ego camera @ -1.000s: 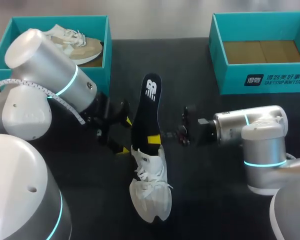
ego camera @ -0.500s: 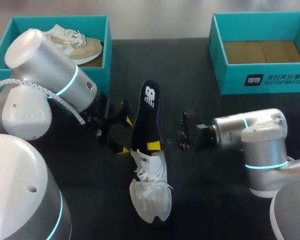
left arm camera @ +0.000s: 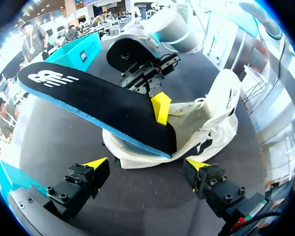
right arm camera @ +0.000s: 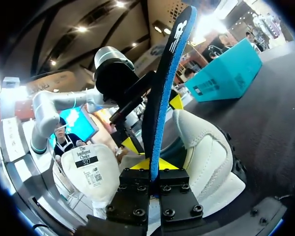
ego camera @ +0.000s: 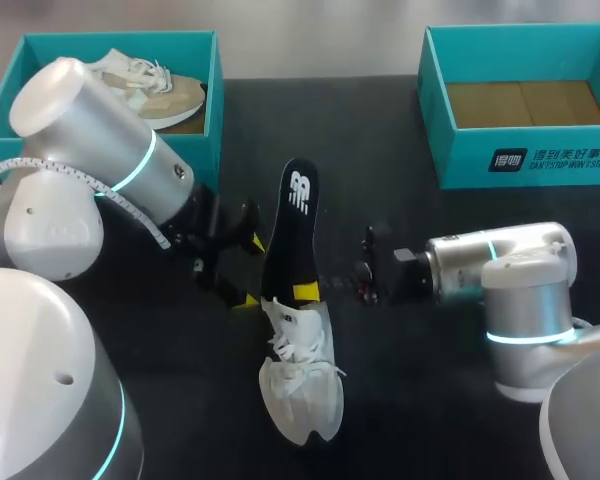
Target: Take the shoe out of the shoebox, open the shoe tongue, remove and reinsert the insole, then place the shoe into the shoebox
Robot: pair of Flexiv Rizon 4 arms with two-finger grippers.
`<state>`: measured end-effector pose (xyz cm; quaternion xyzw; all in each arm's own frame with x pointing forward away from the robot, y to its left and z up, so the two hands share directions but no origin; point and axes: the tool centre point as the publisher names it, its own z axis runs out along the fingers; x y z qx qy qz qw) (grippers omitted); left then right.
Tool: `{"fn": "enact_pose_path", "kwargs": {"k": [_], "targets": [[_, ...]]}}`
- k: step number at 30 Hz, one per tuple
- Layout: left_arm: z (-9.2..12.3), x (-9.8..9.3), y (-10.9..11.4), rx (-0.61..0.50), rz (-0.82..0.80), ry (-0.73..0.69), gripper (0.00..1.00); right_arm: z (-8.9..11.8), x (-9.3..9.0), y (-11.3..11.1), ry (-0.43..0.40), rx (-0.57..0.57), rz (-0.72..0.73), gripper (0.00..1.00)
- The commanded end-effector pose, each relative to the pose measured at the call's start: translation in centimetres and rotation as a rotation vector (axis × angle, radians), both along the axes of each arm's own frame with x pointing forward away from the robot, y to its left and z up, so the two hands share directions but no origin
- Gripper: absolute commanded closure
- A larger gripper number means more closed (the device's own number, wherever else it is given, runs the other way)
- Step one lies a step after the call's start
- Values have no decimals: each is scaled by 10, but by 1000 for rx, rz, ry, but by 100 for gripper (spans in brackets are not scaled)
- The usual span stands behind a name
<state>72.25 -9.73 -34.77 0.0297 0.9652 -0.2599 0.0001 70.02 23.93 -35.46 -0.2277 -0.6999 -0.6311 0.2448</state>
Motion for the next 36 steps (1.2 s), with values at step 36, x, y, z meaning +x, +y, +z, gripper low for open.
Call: {"fn": "enact_pose_path", "kwargs": {"k": [36], "targets": [[-1,0,0,0,-1,-1,0,4,5,5,-86,-15,27,68]]}}
